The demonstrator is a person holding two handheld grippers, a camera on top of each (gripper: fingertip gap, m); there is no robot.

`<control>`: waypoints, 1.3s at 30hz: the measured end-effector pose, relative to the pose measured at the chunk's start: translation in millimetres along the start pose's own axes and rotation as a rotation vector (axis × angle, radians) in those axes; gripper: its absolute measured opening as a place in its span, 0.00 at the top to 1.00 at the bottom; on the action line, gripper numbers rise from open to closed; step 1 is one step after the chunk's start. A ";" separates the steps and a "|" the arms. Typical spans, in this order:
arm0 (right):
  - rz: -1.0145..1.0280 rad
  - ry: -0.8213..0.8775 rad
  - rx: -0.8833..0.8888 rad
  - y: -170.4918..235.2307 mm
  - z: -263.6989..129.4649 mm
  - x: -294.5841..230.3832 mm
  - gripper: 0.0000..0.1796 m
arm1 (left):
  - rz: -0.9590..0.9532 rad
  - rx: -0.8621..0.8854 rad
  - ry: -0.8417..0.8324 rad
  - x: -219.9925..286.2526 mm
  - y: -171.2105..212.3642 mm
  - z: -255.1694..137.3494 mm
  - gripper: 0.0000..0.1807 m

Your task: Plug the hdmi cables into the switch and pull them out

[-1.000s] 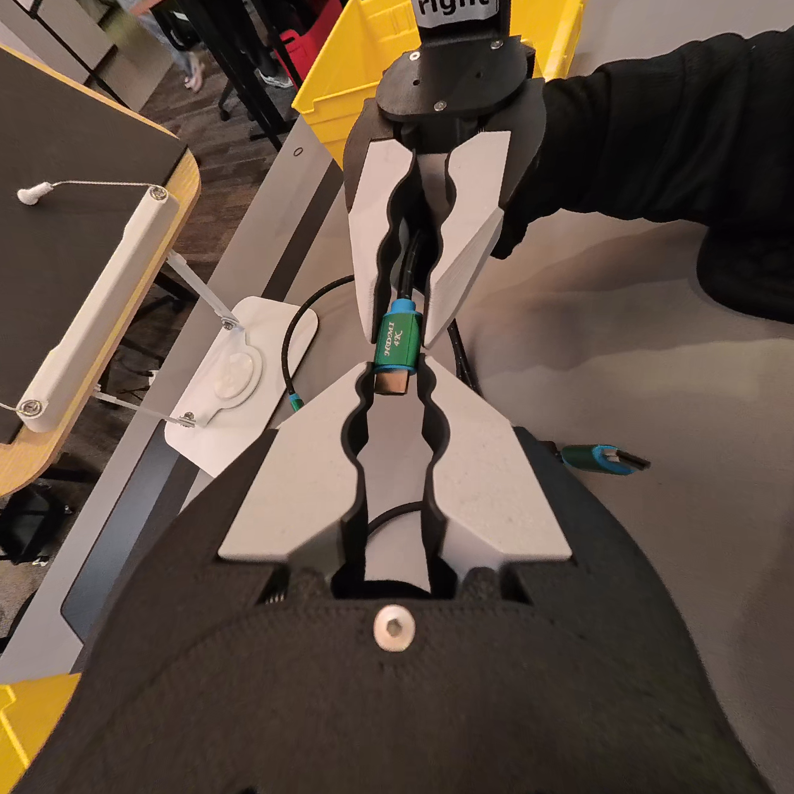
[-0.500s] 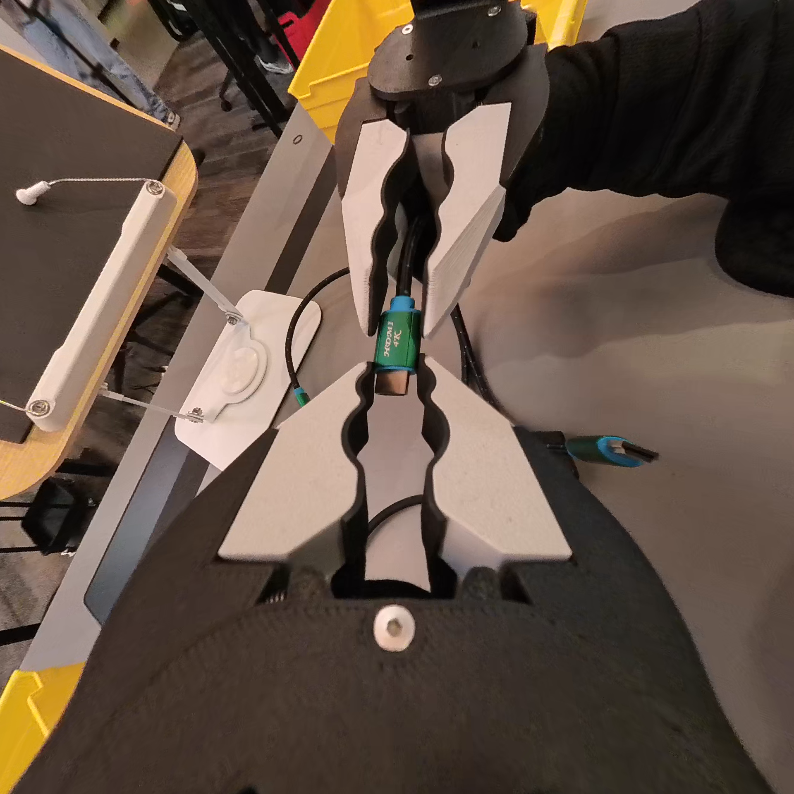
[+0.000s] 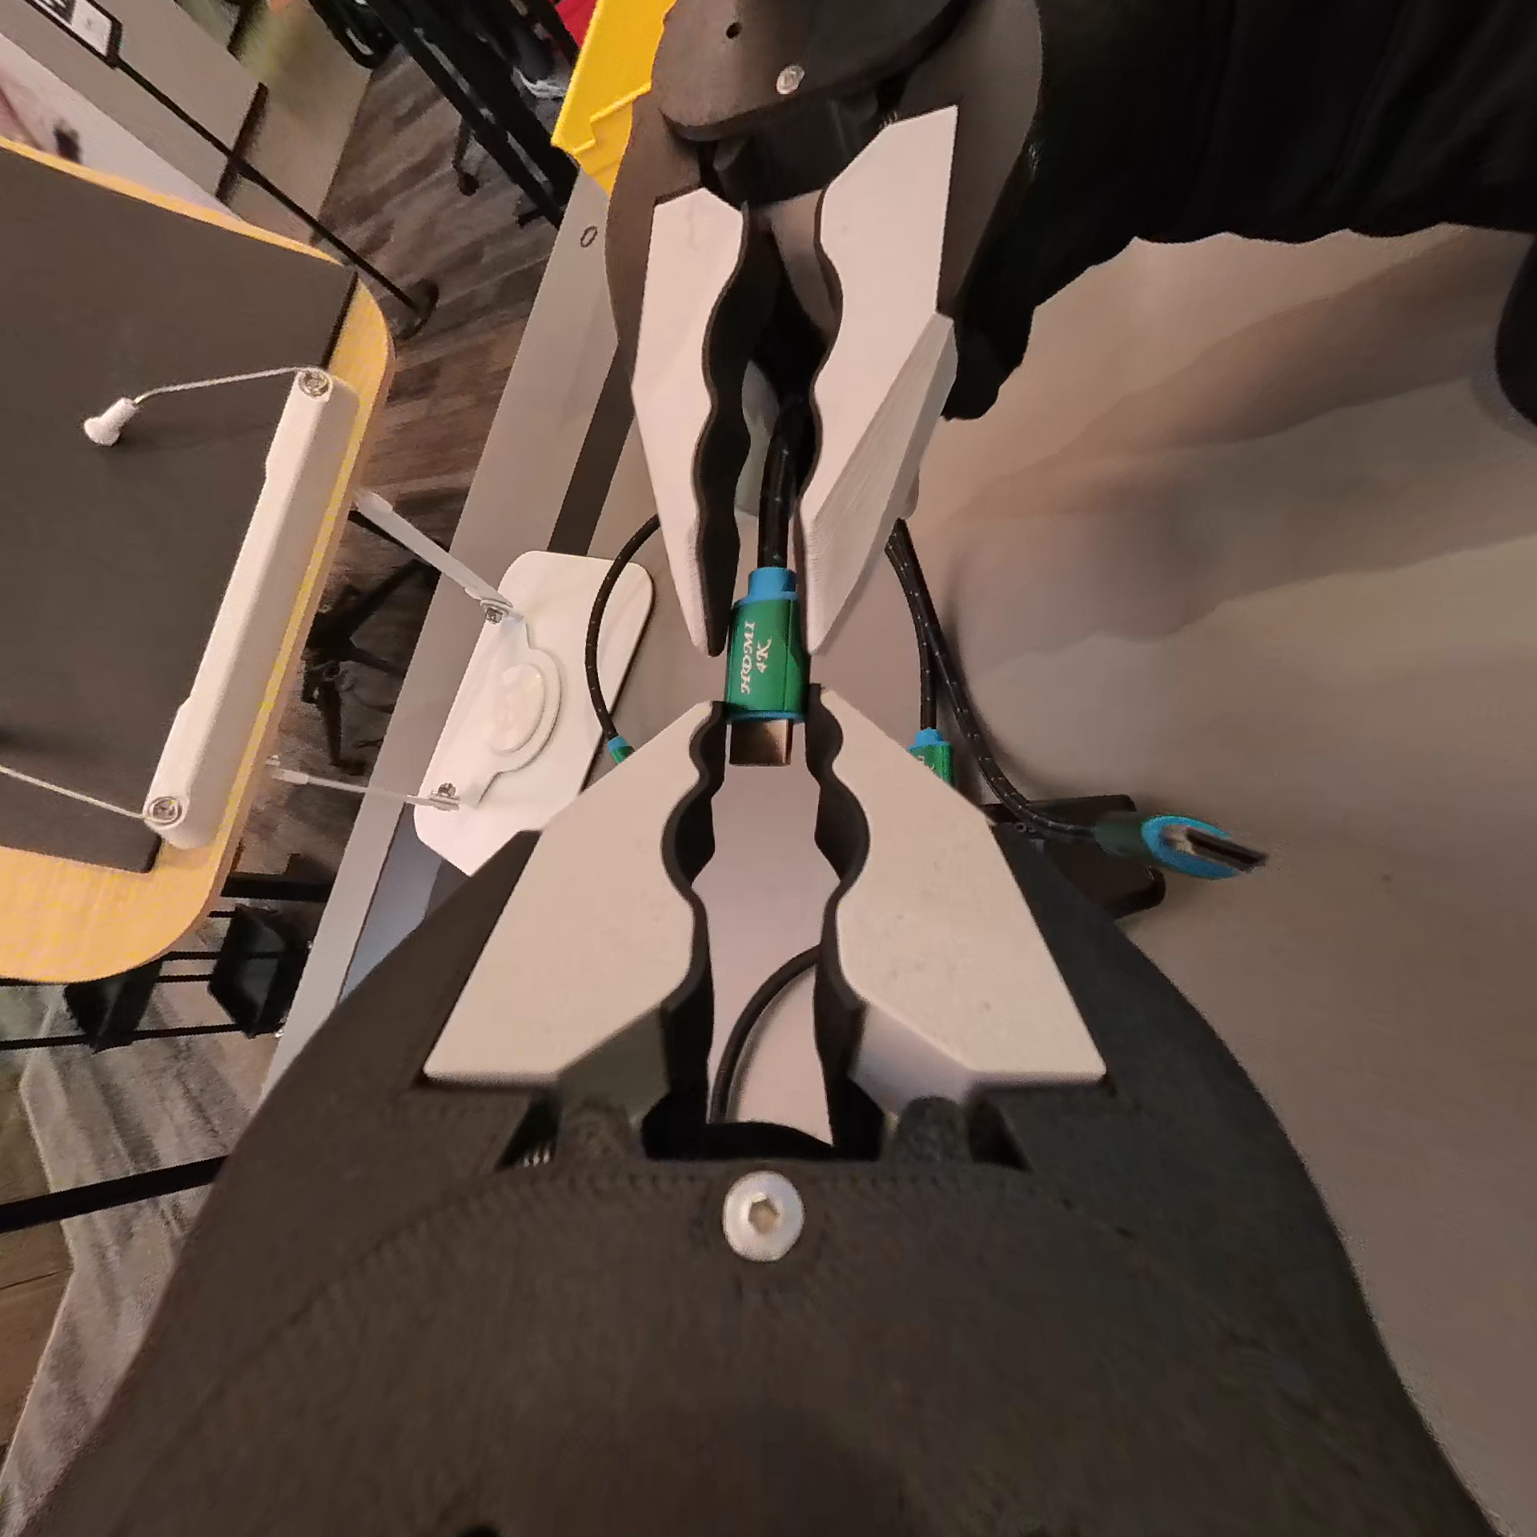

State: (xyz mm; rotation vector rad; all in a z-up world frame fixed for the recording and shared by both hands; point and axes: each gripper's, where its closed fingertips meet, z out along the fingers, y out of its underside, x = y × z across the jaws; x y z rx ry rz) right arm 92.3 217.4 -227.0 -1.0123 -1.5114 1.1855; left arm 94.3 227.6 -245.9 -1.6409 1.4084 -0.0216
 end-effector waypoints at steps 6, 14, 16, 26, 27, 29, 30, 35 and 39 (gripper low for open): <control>-0.002 0.001 -0.027 4.6 -0.7 0.2 0.89 | 0.014 0.004 -0.014 -1.8 -3.5 -1.4 0.91; -0.006 -0.005 -0.018 3.4 -1.0 -1.0 0.90 | 0.025 0.001 -0.019 -1.2 -4.7 -2.3 0.91; -0.012 -0.002 -0.022 3.6 -0.6 -0.8 0.90 | 0.029 -0.003 -0.023 -1.4 -4.3 -2.2 0.91; 0.002 -0.002 -0.020 4.1 -0.8 0.6 0.90 | 0.009 0.003 -0.024 -2.7 -4.0 -0.9 0.91; 0.001 -0.002 -0.021 4.1 -0.8 0.6 0.90 | 0.011 0.002 -0.025 -2.6 -4.0 -0.7 0.91; 0.000 -0.002 -0.022 4.5 -0.8 0.7 0.90 | 0.011 -0.002 -0.024 -2.6 -3.4 -0.3 0.91; 0.001 -0.002 -0.020 4.3 -1.0 0.7 0.90 | 0.010 -0.005 -0.022 -2.6 -2.8 -0.3 0.91; 0.008 0.007 0.016 -1.4 -6.9 3.5 0.90 | -0.036 0.002 -0.027 -9.1 0.1 -4.9 0.87; 0.015 0.021 0.049 -7.9 -15.3 6.9 0.90 | -0.060 -0.003 -0.043 -15.9 4.9 -9.9 0.86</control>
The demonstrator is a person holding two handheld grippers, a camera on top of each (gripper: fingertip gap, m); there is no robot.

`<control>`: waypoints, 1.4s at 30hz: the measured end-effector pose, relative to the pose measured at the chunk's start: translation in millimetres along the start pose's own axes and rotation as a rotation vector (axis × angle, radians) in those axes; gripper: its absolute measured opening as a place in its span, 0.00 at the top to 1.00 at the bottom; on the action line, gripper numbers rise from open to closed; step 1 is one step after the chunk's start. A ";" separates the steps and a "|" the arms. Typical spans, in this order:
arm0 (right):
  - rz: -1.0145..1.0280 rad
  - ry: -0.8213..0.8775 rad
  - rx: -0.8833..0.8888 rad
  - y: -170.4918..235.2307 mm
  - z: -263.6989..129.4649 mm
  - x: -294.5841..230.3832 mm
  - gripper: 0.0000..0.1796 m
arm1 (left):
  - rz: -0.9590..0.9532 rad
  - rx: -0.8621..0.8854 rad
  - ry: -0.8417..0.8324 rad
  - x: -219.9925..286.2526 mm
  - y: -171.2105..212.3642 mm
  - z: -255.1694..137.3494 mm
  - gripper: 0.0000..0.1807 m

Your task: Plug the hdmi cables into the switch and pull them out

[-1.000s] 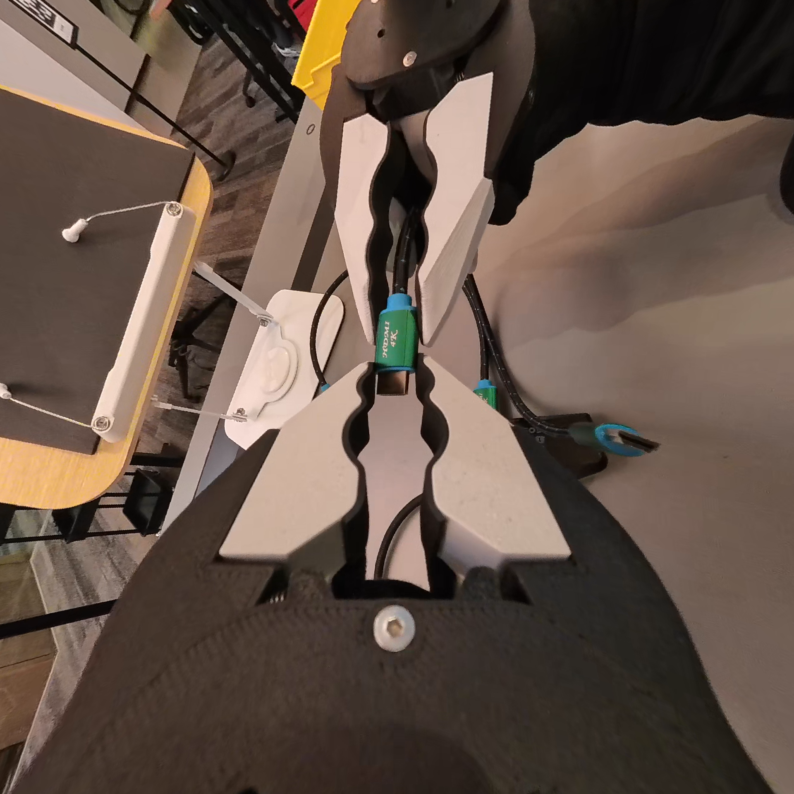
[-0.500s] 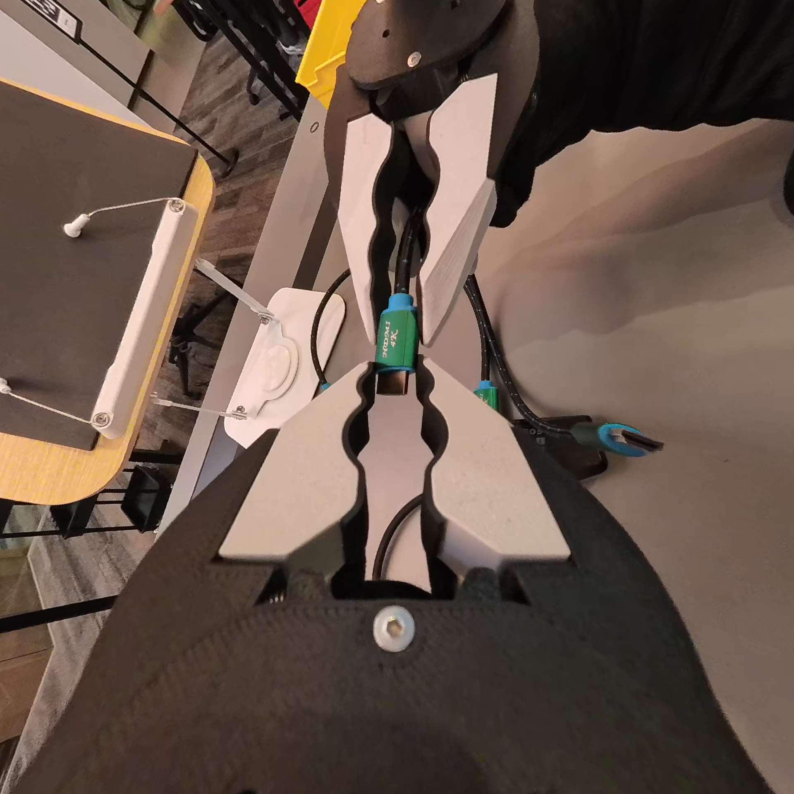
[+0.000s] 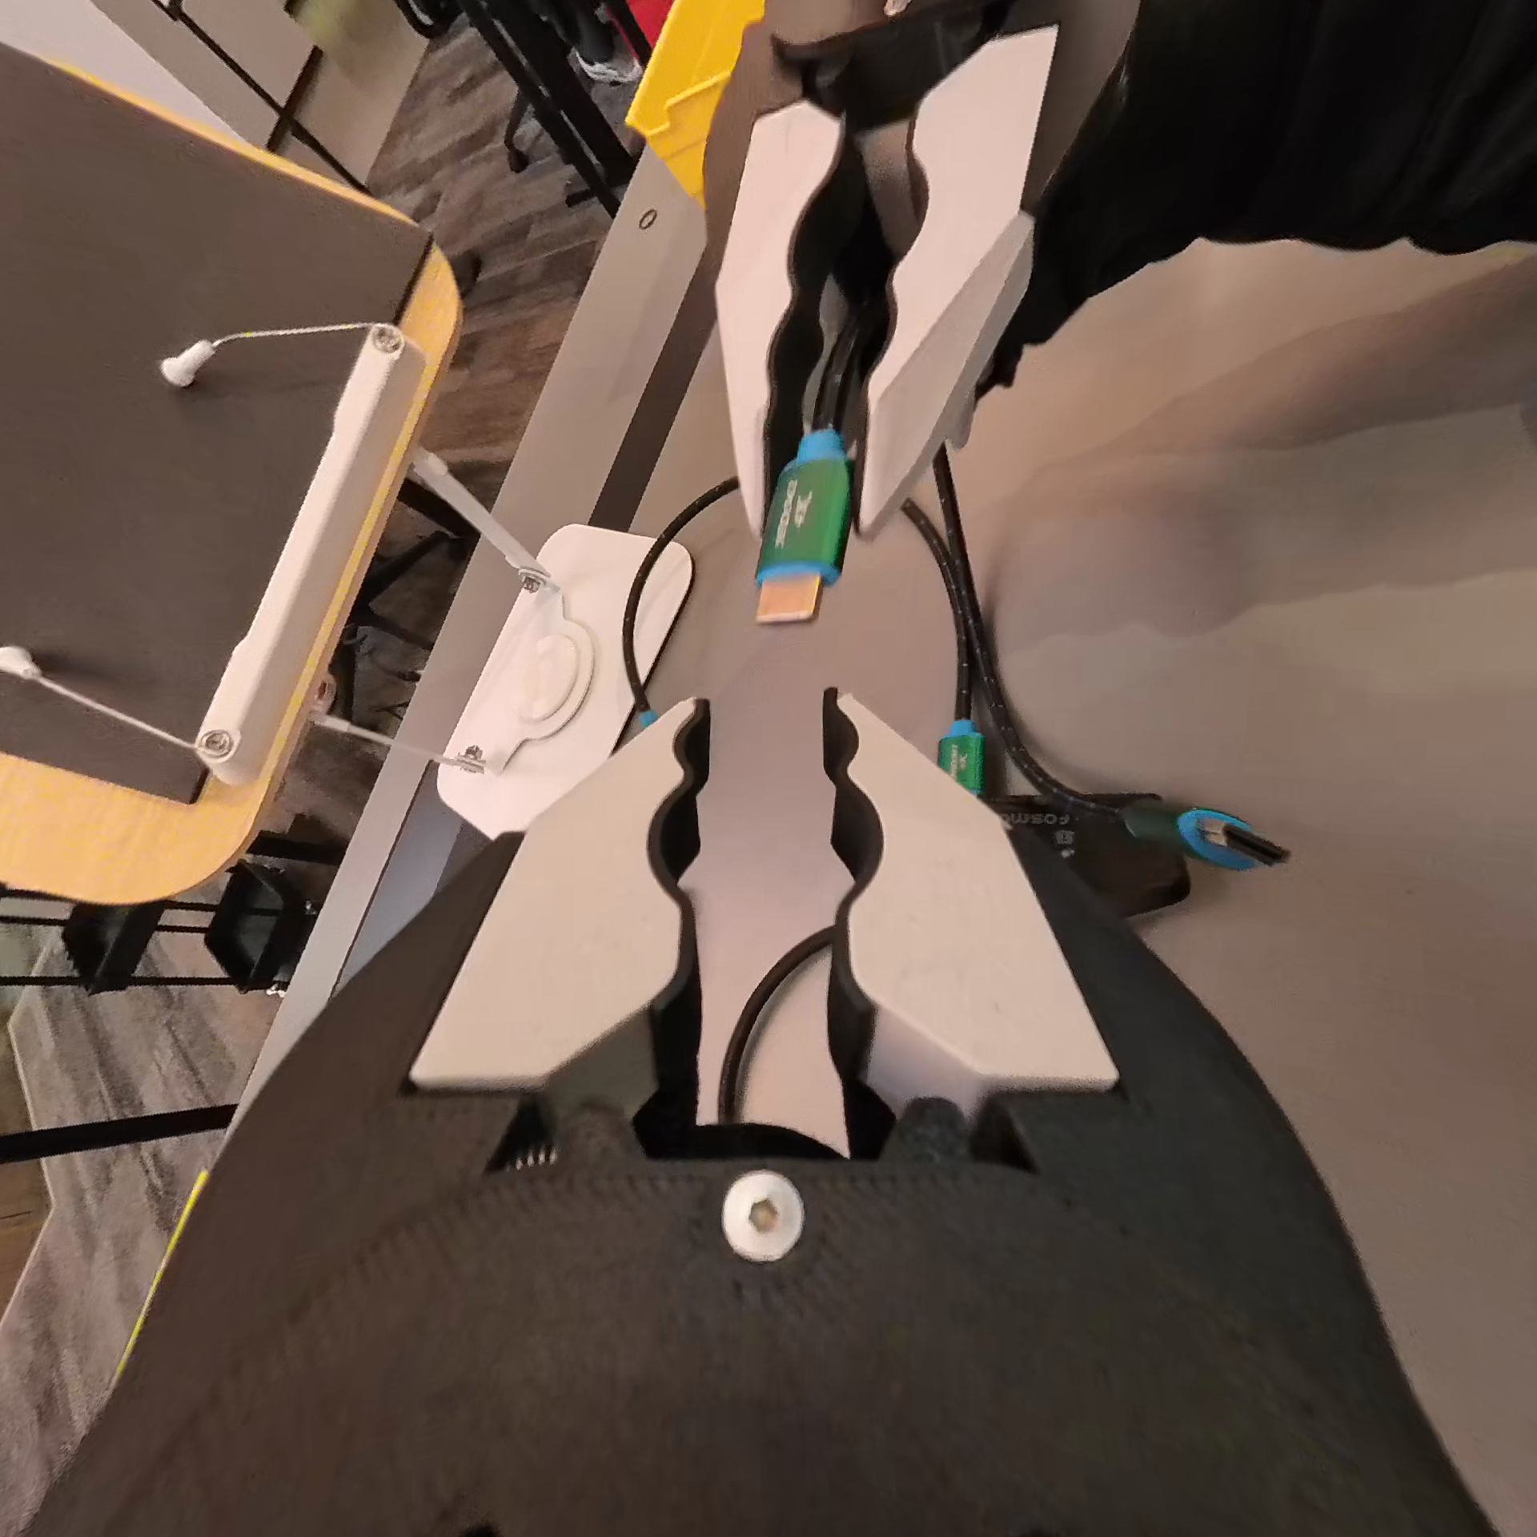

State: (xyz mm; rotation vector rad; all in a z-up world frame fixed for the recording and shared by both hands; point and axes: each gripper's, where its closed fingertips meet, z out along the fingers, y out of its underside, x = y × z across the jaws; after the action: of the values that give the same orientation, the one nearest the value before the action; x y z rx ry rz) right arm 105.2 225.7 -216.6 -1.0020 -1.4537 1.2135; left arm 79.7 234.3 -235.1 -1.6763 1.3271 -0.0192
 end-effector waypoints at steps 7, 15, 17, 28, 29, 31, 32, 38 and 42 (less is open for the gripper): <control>0.012 0.047 0.113 -20.5 -25.1 10.6 0.90 | -0.009 -0.033 -0.021 -4.4 9.4 -0.7 0.86; 0.038 0.025 0.272 -47.1 -58.9 9.3 0.90 | -0.011 -0.068 0.000 -0.2 17.6 4.0 0.85; 0.042 0.006 0.301 -52.2 -63.6 6.3 0.90 | -0.010 -0.088 0.015 3.4 21.5 6.2 0.84; 0.065 -0.090 0.297 -51.6 -59.3 -8.5 0.90 | 0.002 -0.202 0.112 30.7 51.7 19.9 0.76; 0.068 -0.092 0.283 -48.2 -56.6 -8.4 0.90 | 0.002 -0.213 0.124 34.1 55.1 21.1 0.75; 0.075 -0.098 0.255 -42.5 -51.1 -9.1 0.90 | 0.002 -0.236 0.148 40.6 61.9 23.3 0.74; 0.076 -0.100 0.243 -40.3 -48.7 -9.4 0.90 | 0.002 -0.247 0.160 43.7 65.3 24.3 0.74; 0.086 -0.095 0.220 -34.3 -43.4 -7.7 0.90 | -0.025 -0.287 0.228 57.5 80.3 26.6 0.71; 0.090 -0.088 0.219 -33.2 -43.9 -6.0 0.90 | -0.023 -0.329 0.257 63.8 91.9 27.0 0.70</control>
State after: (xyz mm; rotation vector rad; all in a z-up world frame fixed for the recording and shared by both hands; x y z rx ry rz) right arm 149.0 223.1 -182.8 -0.8813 -1.3199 1.4639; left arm 52.1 208.8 -343.9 -2.0185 1.5675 -0.0323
